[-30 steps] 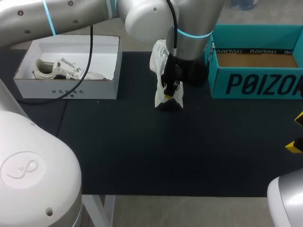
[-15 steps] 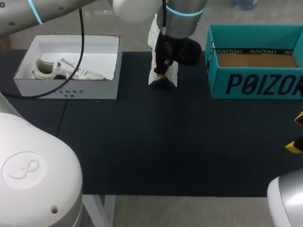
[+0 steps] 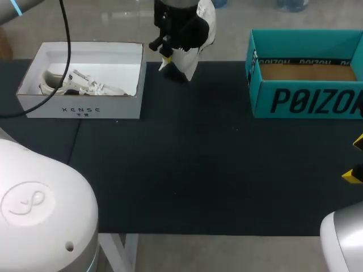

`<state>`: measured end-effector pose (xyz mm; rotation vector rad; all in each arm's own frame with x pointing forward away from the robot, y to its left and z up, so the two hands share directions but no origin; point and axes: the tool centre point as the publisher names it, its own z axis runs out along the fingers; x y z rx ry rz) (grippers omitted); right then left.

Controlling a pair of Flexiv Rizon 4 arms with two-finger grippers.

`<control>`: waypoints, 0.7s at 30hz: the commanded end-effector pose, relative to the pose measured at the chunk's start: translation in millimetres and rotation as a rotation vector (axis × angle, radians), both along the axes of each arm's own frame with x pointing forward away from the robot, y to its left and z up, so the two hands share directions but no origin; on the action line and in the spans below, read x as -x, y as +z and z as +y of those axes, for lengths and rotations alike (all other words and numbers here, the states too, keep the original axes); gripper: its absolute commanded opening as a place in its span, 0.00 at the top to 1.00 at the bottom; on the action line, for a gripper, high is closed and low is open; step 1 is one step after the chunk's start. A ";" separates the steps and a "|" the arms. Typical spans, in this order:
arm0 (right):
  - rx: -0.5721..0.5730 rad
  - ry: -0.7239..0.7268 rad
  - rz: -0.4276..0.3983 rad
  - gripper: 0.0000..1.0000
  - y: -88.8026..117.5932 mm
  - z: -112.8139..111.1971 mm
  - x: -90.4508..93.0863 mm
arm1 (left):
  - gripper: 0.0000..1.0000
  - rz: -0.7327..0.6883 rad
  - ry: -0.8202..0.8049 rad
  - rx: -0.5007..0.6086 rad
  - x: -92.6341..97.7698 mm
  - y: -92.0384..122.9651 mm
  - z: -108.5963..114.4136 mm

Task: Take the shoe out of the shoebox, open the shoe tongue, remove and reinsert the insole, then place the shoe into the shoebox

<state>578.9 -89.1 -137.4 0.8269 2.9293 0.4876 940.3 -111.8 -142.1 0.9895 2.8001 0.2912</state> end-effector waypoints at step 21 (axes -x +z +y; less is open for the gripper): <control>0.004 0.001 0.008 0.00 2.7 0.7 -2.7 | 1.00 -0.035 -0.448 -0.009 -14.4 11.2 63.1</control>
